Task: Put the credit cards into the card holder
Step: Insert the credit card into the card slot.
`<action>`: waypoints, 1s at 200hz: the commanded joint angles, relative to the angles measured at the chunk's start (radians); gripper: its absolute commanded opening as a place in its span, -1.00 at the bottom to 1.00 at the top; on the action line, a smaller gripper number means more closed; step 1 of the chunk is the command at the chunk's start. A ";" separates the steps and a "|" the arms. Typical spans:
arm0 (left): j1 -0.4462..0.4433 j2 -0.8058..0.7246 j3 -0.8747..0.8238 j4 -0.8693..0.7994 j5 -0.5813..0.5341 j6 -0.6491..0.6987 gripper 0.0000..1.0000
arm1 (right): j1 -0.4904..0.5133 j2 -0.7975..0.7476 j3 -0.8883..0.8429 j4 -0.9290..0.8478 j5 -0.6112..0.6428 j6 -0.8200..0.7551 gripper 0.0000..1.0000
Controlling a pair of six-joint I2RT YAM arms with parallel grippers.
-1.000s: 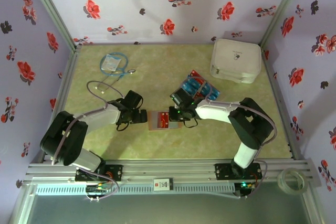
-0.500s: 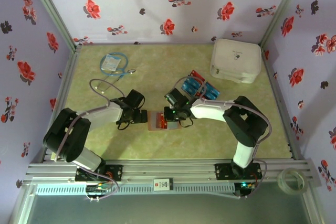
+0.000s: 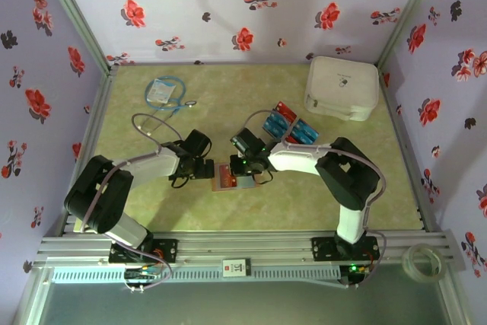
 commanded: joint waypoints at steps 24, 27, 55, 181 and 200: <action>-0.007 0.095 -0.042 0.097 0.057 0.022 0.99 | 0.018 0.008 0.036 0.001 -0.029 0.015 -0.83; -0.007 0.095 -0.043 0.097 0.057 0.023 0.99 | 0.018 0.005 0.036 0.001 -0.029 0.015 -0.83; -0.006 0.080 -0.034 0.082 0.057 0.031 0.99 | 0.017 -0.049 0.028 -0.021 0.003 0.008 -0.83; -0.011 -0.034 -0.110 0.000 0.043 -0.003 0.99 | 0.016 -0.077 -0.083 0.017 0.016 0.016 -0.87; -0.012 -0.011 -0.103 0.004 0.042 -0.001 0.99 | 0.016 -0.067 -0.080 0.026 0.007 0.018 -0.88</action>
